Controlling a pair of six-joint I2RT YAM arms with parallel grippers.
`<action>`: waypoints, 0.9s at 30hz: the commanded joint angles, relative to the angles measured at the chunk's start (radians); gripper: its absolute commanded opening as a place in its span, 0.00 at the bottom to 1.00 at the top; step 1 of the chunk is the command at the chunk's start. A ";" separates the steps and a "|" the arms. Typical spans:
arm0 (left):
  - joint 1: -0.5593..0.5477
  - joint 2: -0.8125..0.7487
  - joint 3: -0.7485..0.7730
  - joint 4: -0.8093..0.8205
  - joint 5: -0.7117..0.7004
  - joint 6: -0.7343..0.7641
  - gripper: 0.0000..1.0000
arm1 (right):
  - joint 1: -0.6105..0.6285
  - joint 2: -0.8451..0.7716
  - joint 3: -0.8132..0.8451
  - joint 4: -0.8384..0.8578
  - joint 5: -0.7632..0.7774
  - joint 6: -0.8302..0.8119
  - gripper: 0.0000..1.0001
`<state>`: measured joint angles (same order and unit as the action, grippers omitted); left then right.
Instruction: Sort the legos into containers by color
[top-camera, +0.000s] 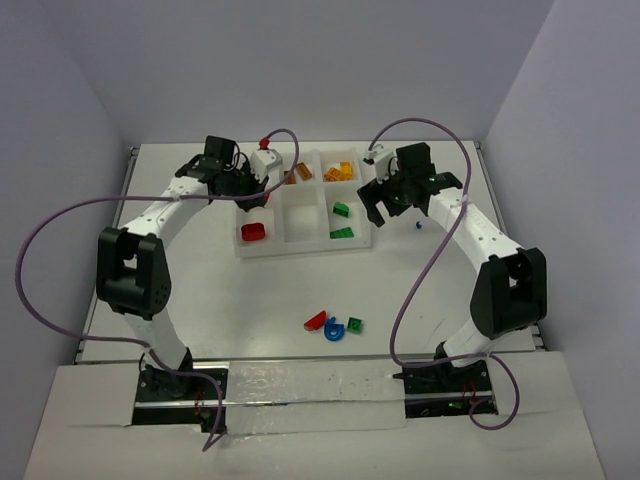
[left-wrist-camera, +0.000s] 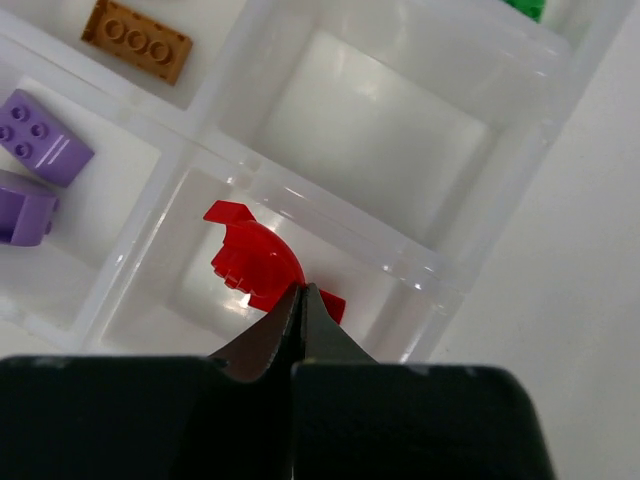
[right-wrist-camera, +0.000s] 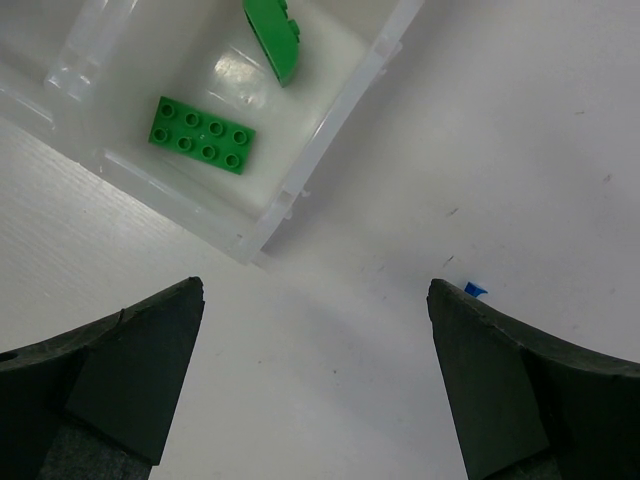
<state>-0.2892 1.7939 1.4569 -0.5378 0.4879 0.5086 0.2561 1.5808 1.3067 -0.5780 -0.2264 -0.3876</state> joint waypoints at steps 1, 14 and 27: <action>-0.009 0.034 0.036 0.083 -0.094 -0.051 0.05 | -0.008 -0.051 -0.004 0.004 -0.001 -0.008 1.00; -0.013 -0.159 -0.108 0.113 0.078 -0.039 0.53 | -0.031 -0.131 -0.085 0.019 -0.005 0.022 1.00; -0.421 -0.460 -0.443 0.022 0.040 -0.151 0.54 | -0.088 -0.299 -0.244 0.046 -0.033 0.133 1.00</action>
<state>-0.6380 1.3290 1.0604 -0.4733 0.5755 0.4220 0.1838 1.3485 1.0947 -0.5647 -0.2372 -0.2931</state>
